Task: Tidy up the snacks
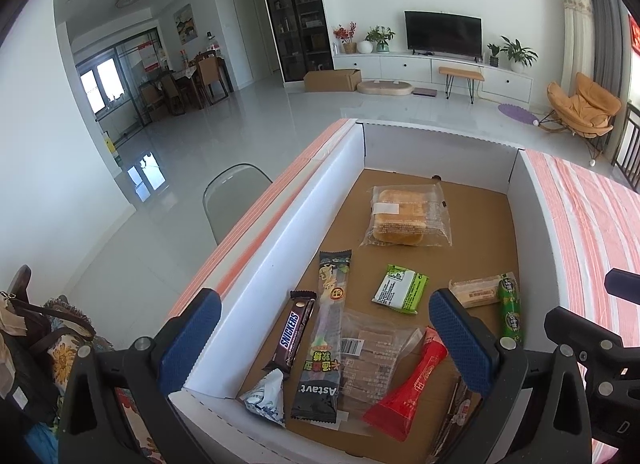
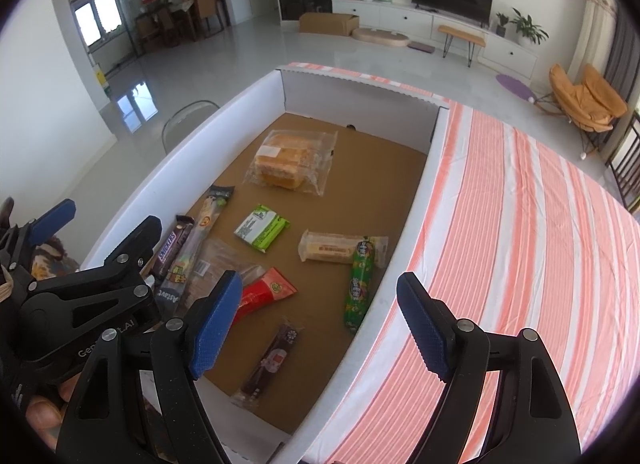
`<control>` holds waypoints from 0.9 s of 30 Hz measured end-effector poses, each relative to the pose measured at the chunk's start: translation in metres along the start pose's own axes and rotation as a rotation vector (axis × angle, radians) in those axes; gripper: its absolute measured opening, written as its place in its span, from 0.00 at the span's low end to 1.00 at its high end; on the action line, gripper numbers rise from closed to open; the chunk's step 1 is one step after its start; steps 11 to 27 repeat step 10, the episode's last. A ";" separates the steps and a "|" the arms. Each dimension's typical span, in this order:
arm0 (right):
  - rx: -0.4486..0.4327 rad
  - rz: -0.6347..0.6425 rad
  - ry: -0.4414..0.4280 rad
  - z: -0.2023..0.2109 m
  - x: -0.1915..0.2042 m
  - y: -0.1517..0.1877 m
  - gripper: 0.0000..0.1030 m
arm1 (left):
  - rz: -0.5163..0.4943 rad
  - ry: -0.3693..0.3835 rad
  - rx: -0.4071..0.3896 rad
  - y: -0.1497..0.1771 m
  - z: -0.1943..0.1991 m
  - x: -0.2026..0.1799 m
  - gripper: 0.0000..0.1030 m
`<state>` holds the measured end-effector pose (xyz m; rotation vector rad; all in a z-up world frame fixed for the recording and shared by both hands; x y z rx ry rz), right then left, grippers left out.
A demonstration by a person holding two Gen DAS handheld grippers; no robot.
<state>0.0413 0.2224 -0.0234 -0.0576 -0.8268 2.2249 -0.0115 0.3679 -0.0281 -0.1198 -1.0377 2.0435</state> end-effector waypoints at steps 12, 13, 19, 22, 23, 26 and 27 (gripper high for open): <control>0.005 0.002 -0.002 0.000 0.002 0.001 0.80 | 0.008 0.016 0.009 0.002 -0.002 0.003 1.00; 0.005 0.002 -0.002 0.000 0.002 0.001 0.80 | 0.008 0.016 0.009 0.002 -0.002 0.003 1.00; 0.005 0.002 -0.002 0.000 0.002 0.001 0.80 | 0.008 0.016 0.009 0.002 -0.002 0.003 1.00; 0.005 0.002 -0.002 0.000 0.002 0.001 0.80 | 0.008 0.016 0.009 0.002 -0.002 0.003 1.00; 0.005 0.002 -0.002 0.000 0.002 0.001 0.80 | 0.008 0.016 0.009 0.002 -0.002 0.003 1.00; 0.005 0.002 -0.002 0.000 0.002 0.001 0.80 | 0.008 0.016 0.009 0.002 -0.002 0.003 1.00; 0.005 0.002 -0.002 0.000 0.002 0.001 0.80 | 0.008 0.016 0.009 0.002 -0.002 0.003 1.00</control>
Point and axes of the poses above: each gripper's, at about its wrist camera, not at the fingertips, and z roughly against the way its jaws point, x to its left, y to its underside, the point moved 2 cm from there along -z, roughly the way its jaws point, and after that the axes turned 10 degrees about -y, right-handed, at the moved point
